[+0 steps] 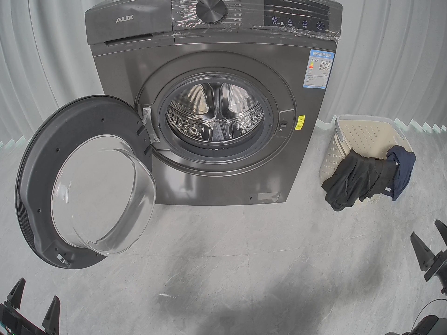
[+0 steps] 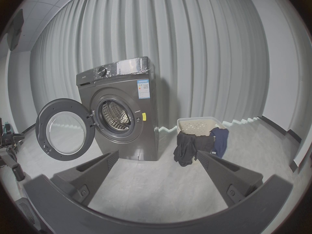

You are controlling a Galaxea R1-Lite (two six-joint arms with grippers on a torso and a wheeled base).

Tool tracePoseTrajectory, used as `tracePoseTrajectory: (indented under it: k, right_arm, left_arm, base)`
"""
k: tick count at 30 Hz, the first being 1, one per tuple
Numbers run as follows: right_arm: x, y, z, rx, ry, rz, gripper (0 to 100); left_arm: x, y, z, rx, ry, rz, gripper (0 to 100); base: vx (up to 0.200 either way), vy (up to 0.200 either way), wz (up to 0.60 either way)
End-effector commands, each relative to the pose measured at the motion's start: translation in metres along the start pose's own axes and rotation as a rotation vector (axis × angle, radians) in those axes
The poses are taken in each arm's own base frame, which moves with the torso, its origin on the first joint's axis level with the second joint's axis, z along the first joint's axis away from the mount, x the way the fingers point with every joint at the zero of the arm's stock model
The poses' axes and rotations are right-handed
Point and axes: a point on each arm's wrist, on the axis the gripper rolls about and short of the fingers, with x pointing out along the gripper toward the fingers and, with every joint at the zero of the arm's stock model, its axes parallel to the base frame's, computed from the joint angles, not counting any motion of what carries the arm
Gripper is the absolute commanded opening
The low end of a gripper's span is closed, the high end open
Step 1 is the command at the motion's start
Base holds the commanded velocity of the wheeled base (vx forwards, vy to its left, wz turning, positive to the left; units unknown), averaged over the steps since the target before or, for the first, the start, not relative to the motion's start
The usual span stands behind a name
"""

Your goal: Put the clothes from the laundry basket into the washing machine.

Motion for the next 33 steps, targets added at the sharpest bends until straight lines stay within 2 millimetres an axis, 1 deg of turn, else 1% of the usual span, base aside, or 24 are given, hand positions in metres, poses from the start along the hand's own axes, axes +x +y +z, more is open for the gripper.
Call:
tracePoseTrajectory:
  k: [1,3,5,6,7,11,20,22,23,24,25,30,33]
  right_arm:
    - [-0.038,-0.007,-0.011,0.009,-0.134,-0.078,100]
    - [-0.043,-0.008,-0.015,0.008,-0.139,-0.089,100]
    - [-0.053,-0.008,-0.024,0.003,-0.142,-0.114,100]
    - [-0.053,-0.008,-0.024,0.003,-0.142,-0.114,100]
    - [-0.059,-0.009,-0.031,0.000,-0.136,-0.126,100]
    - [-0.067,-0.009,-0.044,0.007,-0.114,-0.131,100]
    - [-0.067,-0.009,-0.045,0.014,-0.101,-0.143,100]
    - [-0.069,-0.008,-0.047,0.008,-0.106,-0.197,100]
    - [-0.072,-0.007,-0.053,-0.002,-0.106,-0.216,100]
    - [-0.072,-0.007,-0.053,-0.002,-0.106,-0.216,100]
    - [-0.073,-0.006,-0.058,-0.019,-0.070,-0.183,100]
    - [-0.073,-0.006,-0.057,-0.036,-0.083,-0.184,100]
    - [-0.073,-0.006,-0.059,-0.030,-0.057,-0.201,100]
  left_arm:
    - [0.000,0.000,-0.005,0.000,0.001,0.001,100]
    - [0.000,0.000,-0.005,0.000,0.001,-0.002,100]
    - [0.000,0.000,-0.005,0.000,0.001,0.001,100]
    - [0.000,0.000,-0.005,0.000,0.001,0.001,100]
    - [0.000,0.000,-0.005,0.000,0.001,0.001,100]
    - [0.000,0.000,-0.005,0.000,0.001,0.000,100]
    - [0.000,0.000,-0.005,0.000,0.001,-0.002,100]
    - [0.000,0.000,-0.005,0.000,0.001,0.000,100]
    - [0.000,0.000,-0.005,0.000,0.001,0.000,100]
    - [0.000,0.000,-0.005,0.000,0.001,0.000,100]
    - [0.000,0.000,-0.005,0.001,0.001,-0.005,100]
    - [0.000,0.000,-0.005,0.000,0.001,-0.003,100]
    - [0.000,0.000,-0.005,-0.002,0.001,-0.003,100]
  base:
    - [0.000,0.000,0.00]
    - [0.000,0.000,0.00]
    - [0.000,0.000,0.00]
    - [0.000,0.000,0.00]
    - [0.000,0.000,0.00]
    - [0.000,0.000,0.00]
    - [0.000,0.000,0.00]
    - [0.000,0.000,0.00]
    - [0.000,0.000,0.00]
    - [0.000,0.000,0.00]
    - [0.000,0.000,0.00]
    - [0.000,0.000,0.00]
    - [0.000,0.000,0.00]
